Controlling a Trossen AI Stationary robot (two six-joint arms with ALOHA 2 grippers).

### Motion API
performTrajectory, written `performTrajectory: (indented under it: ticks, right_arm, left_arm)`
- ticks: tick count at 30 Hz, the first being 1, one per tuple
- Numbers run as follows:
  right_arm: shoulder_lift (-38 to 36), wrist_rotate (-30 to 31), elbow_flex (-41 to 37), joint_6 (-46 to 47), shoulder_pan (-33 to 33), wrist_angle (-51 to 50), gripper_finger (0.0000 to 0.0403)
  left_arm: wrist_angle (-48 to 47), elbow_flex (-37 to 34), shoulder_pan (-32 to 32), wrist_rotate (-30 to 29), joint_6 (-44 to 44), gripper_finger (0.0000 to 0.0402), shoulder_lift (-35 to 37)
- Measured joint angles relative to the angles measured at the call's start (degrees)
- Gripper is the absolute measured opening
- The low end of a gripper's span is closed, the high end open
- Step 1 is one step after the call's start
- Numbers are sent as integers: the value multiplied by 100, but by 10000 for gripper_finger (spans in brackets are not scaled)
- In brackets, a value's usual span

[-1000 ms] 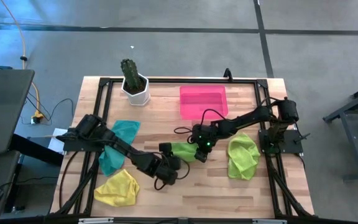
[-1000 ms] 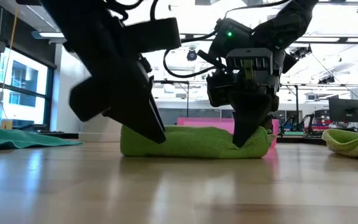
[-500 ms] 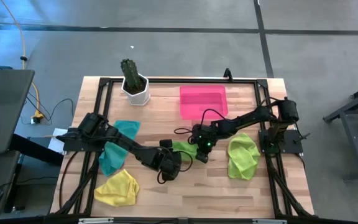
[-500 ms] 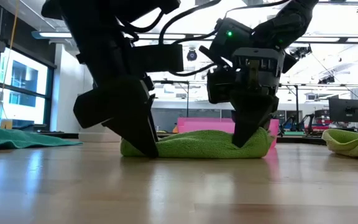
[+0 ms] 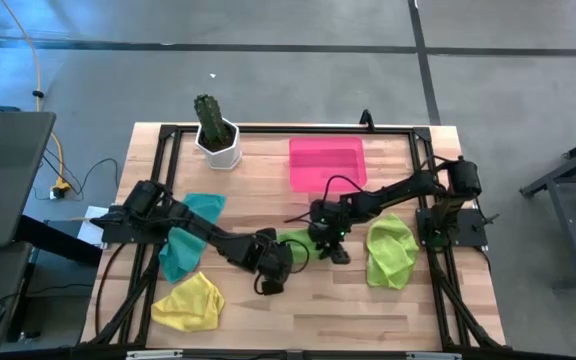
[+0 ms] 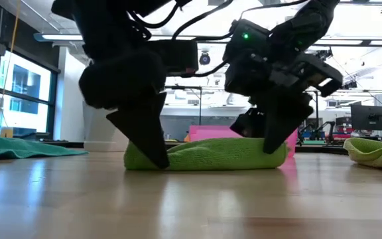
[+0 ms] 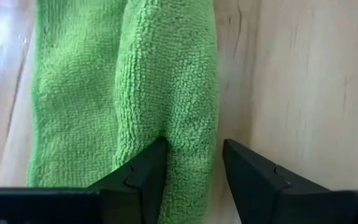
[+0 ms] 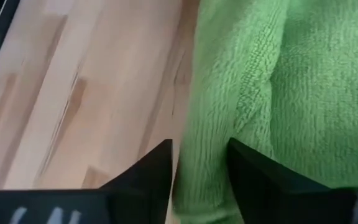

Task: Roll microfiber towels into tight, uniform cylinder then place into a basket
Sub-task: Roll the green microfiber cloth

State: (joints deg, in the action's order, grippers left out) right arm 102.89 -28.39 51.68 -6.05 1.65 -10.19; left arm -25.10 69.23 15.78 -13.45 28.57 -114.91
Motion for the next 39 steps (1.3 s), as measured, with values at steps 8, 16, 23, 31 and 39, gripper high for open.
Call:
performTrajectory:
  ticks: [8,16,23,31,39]
  right_arm:
    - [-869,154,0,-898,66,-931,145]
    - [-1281,456,-2,-1071,907,-716,144]
    - [-1201,3326,-11,-1661,2118,-731,144]
    - [-1172,4495,-9,-63,2365,-604,161]
    - [-1091,4001,-9,-91,2363,-325,222]
  left_arm:
    - [145,2,-3,507,593,149,11]
    - [329,-11,1,595,996,149,11]
    - [350,-13,1,570,1192,149,11]
    - [417,-17,3,568,1202,149,9]
    - [428,-20,1,569,1201,149,9]
